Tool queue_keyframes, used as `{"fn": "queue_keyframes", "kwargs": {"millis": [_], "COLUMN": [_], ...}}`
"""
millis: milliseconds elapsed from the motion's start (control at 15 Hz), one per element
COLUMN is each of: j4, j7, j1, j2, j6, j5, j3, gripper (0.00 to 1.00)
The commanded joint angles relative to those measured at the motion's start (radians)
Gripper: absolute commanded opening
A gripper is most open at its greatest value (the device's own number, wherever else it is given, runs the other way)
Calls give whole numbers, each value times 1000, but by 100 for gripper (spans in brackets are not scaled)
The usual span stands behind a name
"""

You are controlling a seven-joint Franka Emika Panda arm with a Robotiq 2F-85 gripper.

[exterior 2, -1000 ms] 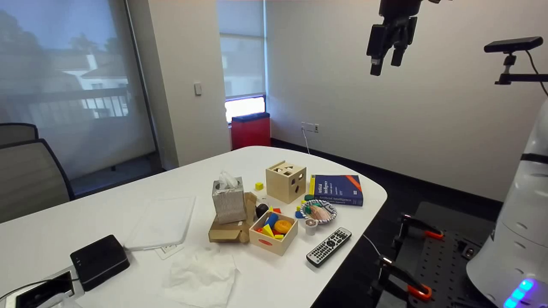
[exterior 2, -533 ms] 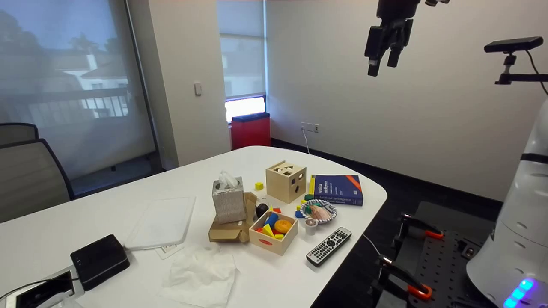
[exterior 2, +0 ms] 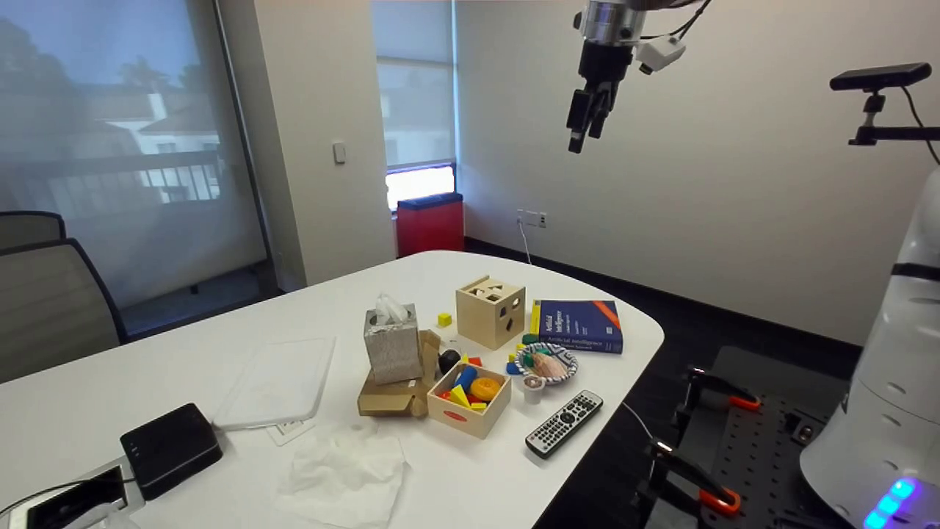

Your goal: Half open the wooden box by sliding the lid

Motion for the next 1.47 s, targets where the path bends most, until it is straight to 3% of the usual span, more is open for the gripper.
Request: {"fn": "queue_keyframes", "kwargs": {"millis": [0,200,467,933,1400], "j4": [196,340,546,887,1121], "j7": [-139,-269,-386,-369,-359], "j1": [31,23,-51,-195,-260], "j2": [260,454,713,1119,1365], "j6": [40,52,58,116,89], "j5": [75,210,352,348,339], "j3": [-55,-75,-33,81,164], "gripper": [100,100,100,100,100]}}
